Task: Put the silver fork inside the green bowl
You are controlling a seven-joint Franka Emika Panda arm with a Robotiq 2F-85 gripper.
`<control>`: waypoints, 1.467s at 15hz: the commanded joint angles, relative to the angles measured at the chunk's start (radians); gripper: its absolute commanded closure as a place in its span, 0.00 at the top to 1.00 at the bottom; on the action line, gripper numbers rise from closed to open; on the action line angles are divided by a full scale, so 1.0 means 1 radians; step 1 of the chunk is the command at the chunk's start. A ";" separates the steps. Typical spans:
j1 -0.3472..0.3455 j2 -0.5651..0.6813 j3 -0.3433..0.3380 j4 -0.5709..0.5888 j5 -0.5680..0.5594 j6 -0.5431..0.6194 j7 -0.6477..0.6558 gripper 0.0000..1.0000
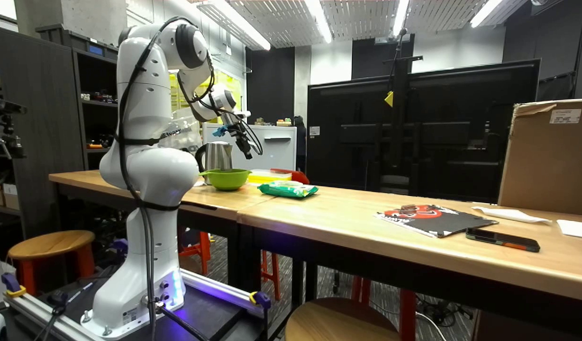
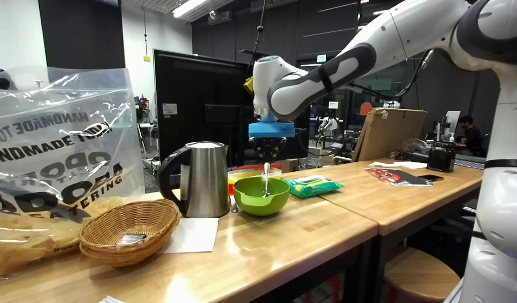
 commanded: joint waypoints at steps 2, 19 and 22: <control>0.016 0.005 -0.015 0.009 0.027 -0.005 -0.039 0.29; 0.027 0.011 -0.014 0.002 0.021 -0.007 -0.040 0.85; 0.027 0.011 -0.014 0.002 0.021 -0.007 -0.040 0.85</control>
